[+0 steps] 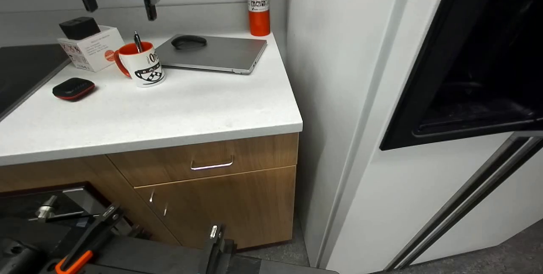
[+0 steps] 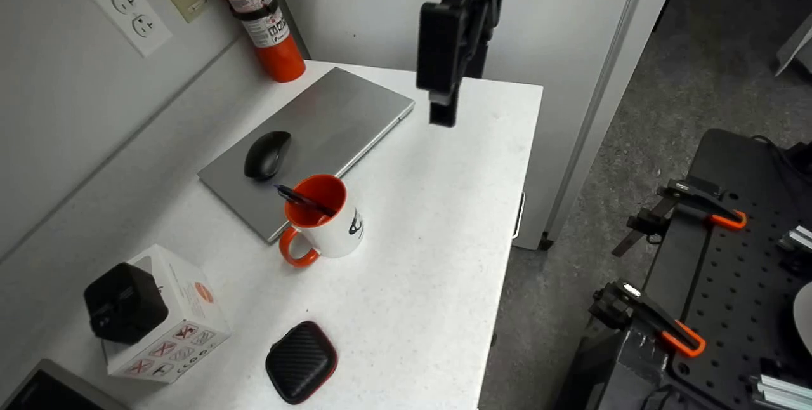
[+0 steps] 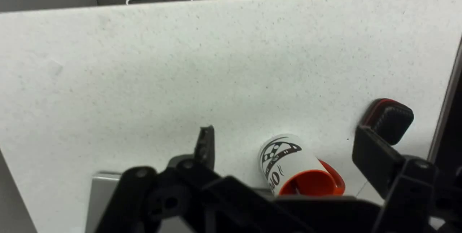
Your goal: Take the black pen out of the mug
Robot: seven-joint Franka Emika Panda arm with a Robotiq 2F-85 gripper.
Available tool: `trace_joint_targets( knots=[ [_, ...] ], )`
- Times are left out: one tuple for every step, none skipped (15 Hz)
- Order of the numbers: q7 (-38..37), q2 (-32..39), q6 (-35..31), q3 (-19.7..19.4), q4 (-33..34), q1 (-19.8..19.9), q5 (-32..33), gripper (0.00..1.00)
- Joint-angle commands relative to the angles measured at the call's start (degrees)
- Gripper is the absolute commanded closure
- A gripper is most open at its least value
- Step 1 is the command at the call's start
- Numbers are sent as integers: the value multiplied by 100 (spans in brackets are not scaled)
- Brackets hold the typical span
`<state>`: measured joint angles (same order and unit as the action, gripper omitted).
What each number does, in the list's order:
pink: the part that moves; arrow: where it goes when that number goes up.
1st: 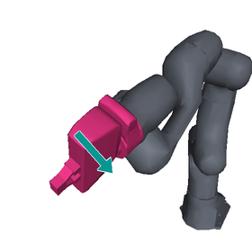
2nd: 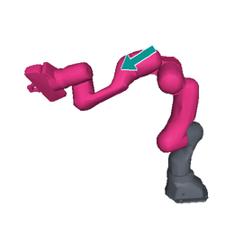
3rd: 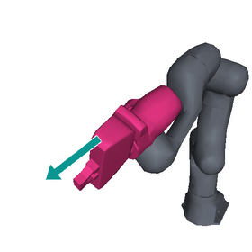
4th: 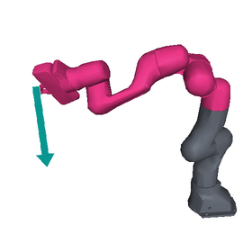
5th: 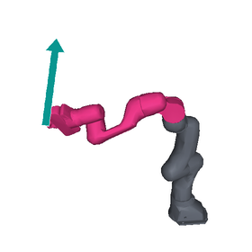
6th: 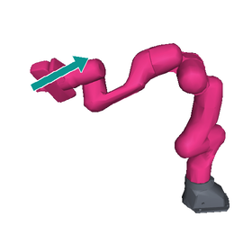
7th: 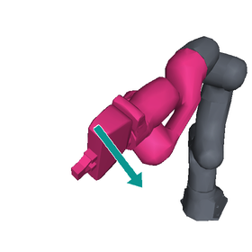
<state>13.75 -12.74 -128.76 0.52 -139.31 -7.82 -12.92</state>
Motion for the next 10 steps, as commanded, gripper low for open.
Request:
trace_joint_targets(
  knots=[
    [330, 642, 362, 70, 670, -171, -697, 0],
    [36, 358, 9, 177, 278, -41, -275, 0],
    [101, 482, 91, 201, 397, -67, -432, 0],
    [135, 565, 140, 210, 479, -75, -495, 0],
    [150, 604, 176, 211, 526, -72, -509, 0],
    [158, 615, 199, 205, 549, -70, -513, 0],
    [161, 614, 210, 203, 559, -69, -514, 0],
    [162, 614, 214, 203, 563, -69, -515, 0],
    [300, 794, 44, 214, 680, -99, -670, 0],
    [209, 1070, -271, 257, 850, -106, -605, 0]
  ],
)
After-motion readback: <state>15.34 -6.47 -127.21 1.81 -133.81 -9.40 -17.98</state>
